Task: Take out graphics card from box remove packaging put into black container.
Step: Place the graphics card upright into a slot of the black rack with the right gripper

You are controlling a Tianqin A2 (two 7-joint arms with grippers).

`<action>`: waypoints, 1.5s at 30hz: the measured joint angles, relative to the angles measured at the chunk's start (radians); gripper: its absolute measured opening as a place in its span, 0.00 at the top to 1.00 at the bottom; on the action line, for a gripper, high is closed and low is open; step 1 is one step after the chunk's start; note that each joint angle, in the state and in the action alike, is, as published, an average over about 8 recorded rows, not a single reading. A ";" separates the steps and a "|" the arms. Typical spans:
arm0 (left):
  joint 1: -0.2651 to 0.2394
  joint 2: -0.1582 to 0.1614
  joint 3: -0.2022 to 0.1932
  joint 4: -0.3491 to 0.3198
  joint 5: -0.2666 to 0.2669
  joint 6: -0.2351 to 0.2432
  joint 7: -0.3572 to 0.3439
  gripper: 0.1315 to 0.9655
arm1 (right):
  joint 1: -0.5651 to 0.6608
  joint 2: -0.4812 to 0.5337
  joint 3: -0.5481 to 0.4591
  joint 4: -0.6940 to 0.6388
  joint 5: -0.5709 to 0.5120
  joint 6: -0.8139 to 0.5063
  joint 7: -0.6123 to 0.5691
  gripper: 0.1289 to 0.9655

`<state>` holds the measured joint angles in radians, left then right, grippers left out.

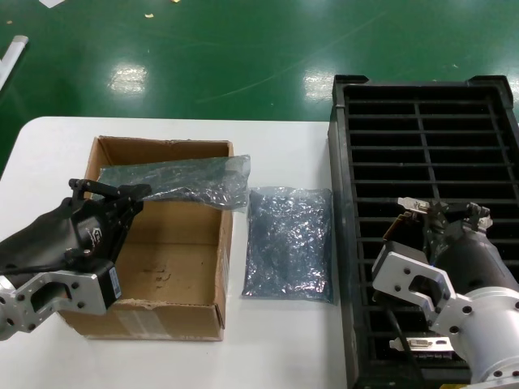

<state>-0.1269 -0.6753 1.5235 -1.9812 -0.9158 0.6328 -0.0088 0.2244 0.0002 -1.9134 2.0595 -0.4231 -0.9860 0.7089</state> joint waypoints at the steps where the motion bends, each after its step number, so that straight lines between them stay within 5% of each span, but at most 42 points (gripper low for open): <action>1: 0.000 0.000 0.000 0.000 0.000 0.000 0.000 0.99 | 0.000 0.000 -0.001 0.000 -0.002 0.000 0.002 0.95; 45: 0.000 0.000 0.000 0.000 0.000 0.000 0.000 0.99 | -0.056 0.000 -0.006 0.000 0.086 0.002 -0.032 0.95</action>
<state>-0.1269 -0.6753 1.5235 -1.9812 -0.9158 0.6328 -0.0087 0.1679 0.0003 -1.9190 2.0597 -0.3370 -0.9840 0.6773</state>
